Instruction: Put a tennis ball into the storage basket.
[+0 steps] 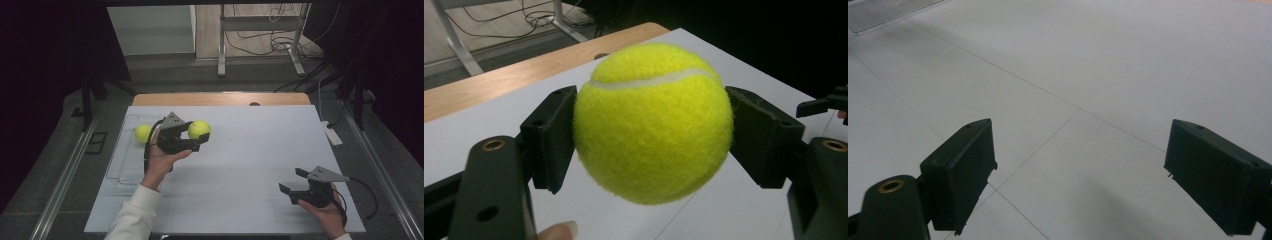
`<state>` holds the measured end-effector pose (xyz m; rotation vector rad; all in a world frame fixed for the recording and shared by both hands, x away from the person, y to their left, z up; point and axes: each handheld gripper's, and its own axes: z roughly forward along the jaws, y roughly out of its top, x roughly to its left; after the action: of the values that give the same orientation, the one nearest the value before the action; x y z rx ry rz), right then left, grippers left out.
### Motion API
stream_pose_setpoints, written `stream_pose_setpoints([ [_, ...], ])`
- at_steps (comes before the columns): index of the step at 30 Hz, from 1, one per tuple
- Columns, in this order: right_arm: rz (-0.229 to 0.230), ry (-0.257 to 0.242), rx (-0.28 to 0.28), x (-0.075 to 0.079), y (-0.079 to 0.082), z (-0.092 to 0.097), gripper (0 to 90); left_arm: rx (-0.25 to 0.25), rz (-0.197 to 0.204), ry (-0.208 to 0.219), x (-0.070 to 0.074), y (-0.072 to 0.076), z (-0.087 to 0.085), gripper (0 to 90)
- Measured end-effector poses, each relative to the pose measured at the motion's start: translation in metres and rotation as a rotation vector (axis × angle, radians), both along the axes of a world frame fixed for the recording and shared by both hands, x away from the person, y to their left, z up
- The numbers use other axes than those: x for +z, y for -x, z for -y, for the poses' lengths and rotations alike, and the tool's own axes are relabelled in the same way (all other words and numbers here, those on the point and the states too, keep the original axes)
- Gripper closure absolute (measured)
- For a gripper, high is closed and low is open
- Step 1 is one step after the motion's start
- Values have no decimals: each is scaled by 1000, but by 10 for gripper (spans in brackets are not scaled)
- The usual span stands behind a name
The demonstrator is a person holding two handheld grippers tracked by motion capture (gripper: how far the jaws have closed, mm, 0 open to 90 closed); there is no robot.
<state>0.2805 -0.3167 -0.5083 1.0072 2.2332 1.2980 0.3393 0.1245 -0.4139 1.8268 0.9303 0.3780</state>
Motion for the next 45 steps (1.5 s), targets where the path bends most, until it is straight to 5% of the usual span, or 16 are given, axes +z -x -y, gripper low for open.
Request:
stream_pose_setpoints([
  [45, -1, 3, 0, 0, 0, 0, 128, 132, 20, -3, 11, 2, -40, 268],
])
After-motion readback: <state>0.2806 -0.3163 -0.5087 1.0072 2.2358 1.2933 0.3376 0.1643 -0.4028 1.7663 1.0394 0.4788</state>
